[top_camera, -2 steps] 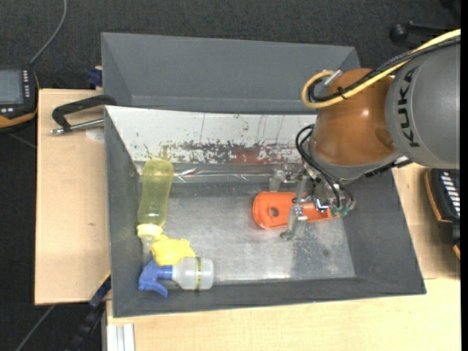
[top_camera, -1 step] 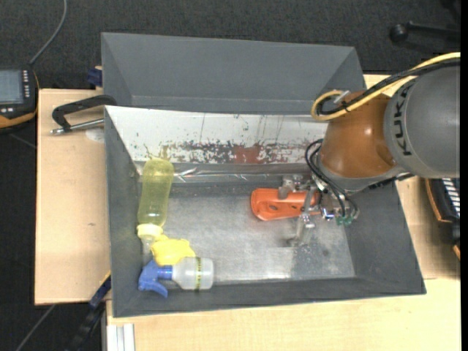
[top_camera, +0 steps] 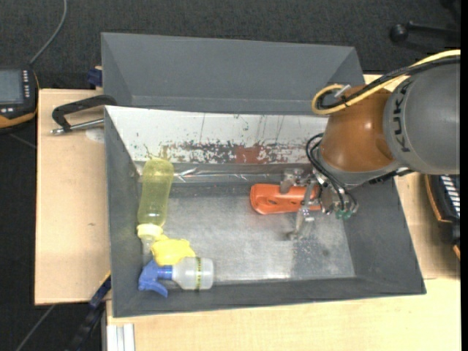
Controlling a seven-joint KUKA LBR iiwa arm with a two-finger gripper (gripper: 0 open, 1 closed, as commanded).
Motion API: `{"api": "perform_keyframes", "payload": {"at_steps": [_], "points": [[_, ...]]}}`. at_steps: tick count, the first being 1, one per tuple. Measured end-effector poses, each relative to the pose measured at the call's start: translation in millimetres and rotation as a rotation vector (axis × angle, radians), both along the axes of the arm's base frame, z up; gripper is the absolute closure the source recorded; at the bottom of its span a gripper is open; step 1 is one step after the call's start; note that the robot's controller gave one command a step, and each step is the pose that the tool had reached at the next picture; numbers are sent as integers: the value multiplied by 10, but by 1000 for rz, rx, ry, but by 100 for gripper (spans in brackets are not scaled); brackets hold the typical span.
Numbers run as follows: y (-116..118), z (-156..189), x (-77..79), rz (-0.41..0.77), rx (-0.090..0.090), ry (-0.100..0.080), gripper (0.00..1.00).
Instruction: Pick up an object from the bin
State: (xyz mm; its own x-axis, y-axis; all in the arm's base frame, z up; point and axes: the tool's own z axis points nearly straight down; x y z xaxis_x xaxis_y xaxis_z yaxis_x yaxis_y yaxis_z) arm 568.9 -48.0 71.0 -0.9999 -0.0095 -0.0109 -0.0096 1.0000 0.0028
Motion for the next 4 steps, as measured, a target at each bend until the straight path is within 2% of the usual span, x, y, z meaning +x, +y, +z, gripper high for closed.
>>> {"api": "perform_keyframes", "payload": {"at_steps": [1, 2, 4], "points": [[47, 26, -108, 19, 1, 6, 0], [12, 11, 16, 0, 1, -6, 100], [16, 115, -4, 0, 2, -1, 100]]}}
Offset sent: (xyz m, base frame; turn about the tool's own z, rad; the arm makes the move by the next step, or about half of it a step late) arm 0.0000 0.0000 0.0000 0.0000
